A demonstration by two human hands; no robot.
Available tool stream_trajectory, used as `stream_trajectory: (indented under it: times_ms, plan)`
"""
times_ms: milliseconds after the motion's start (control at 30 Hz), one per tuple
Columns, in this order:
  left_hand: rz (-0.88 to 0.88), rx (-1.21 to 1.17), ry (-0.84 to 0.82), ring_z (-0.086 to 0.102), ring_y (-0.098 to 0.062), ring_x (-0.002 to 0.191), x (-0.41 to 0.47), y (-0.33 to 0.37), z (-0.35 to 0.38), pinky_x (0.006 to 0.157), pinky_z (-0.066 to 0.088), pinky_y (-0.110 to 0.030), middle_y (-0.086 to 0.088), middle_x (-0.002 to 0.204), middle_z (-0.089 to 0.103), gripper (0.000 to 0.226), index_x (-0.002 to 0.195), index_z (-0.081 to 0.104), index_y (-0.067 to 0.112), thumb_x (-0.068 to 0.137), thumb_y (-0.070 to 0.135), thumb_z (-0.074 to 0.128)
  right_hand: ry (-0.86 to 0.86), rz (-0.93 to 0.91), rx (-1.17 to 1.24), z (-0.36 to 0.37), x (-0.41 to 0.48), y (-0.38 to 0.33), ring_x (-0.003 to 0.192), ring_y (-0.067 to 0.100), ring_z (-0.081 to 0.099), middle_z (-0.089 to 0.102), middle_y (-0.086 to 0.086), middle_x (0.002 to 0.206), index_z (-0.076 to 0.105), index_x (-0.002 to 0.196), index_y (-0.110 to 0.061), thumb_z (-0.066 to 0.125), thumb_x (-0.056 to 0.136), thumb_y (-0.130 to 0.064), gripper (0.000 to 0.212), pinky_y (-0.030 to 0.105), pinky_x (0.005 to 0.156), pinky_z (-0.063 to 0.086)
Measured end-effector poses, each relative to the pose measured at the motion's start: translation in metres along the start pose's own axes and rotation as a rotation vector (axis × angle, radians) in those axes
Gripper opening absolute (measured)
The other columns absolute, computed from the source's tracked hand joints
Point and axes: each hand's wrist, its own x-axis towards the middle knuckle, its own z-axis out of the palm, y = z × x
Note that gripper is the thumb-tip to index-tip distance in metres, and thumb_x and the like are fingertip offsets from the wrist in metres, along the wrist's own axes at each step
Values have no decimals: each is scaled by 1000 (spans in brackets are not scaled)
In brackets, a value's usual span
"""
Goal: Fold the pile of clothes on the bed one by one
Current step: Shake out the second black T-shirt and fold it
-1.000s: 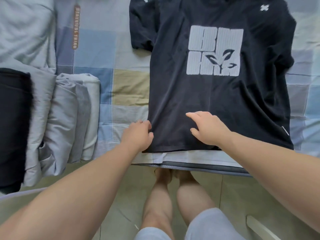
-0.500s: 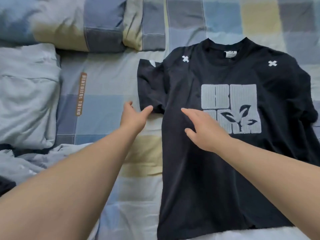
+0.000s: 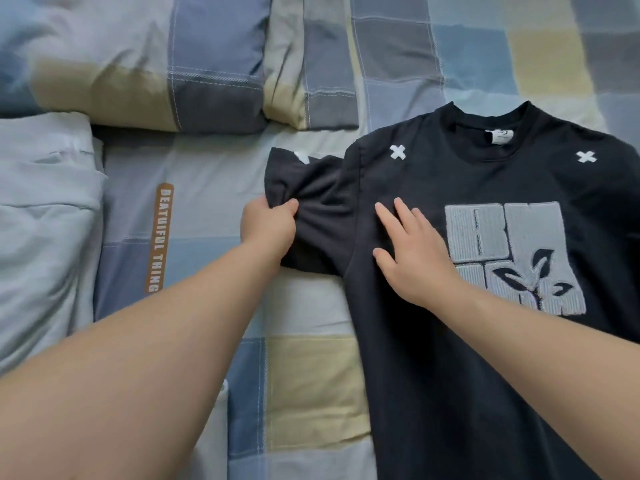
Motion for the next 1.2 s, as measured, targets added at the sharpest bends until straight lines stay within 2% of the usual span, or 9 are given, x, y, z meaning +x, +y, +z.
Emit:
stream_trajectory:
  times_ms: [133,233,367,500,600,800,1033,1133,1200]
  plan:
    - [-61,-179,-159,70,-23,101,1,2,-24,92,56,-39,-2,108,74,41,115,68,14,76,25,73,-97,31,-36,15,-1,1,153,28,-15,-20,-3,166,-6,158,-40,42,102,-44,74,52,124,3]
    - [-163,-305,-270,74,-21,95,11,14,-21,83,59,-34,-2,105,77,34,115,72,14,85,28,77,-117,30,-26,25,5,3,152,29,-20,-25,-4,165,-10,157,-42,42,101,-44,77,55,123,-2]
    - [108,-20,92,66,-23,98,30,16,-21,89,54,-35,-2,102,71,22,108,66,12,97,31,62,-93,19,-51,31,8,7,152,27,-22,-27,-5,164,-13,155,-44,39,100,-46,76,54,123,-5]
    - [233,198,314,58,-29,94,28,2,-24,75,39,-34,-2,94,64,29,108,55,8,104,36,49,-85,-6,-94,31,8,13,152,26,-21,-25,-6,165,-14,155,-46,33,100,-53,73,53,123,-6]
    - [182,75,303,58,-23,104,12,2,-15,81,36,-28,1,118,62,44,131,40,19,99,46,54,-77,-31,-123,34,9,21,151,23,-25,-29,-8,163,-17,153,-47,25,99,-60,70,55,122,-9]
    - [41,91,133,60,-22,104,-4,-29,-8,84,43,-29,4,114,59,44,118,45,16,90,38,72,0,-34,-104,55,12,27,149,22,-30,-32,-10,161,-21,152,-49,6,89,-71,71,56,118,-15]
    - [115,324,397,56,-31,98,-11,-29,-7,74,34,-32,3,97,57,28,117,44,15,103,38,52,26,-49,-95,60,13,28,149,23,-30,-29,-8,163,-15,154,-47,21,97,-65,70,57,118,-16]
    - [383,658,538,48,-33,122,-30,-31,-5,94,39,-45,-5,139,50,45,135,44,18,98,40,56,-36,-61,-68,54,15,26,149,23,-31,-31,-7,162,-16,154,-47,24,97,-66,72,57,117,-18]
    - [648,836,437,41,-31,132,-49,-35,5,102,36,-45,-3,150,43,50,140,47,19,95,36,59,-124,-85,-57,45,17,26,148,25,-32,-35,-6,161,-17,153,-47,29,97,-67,76,56,116,-18]
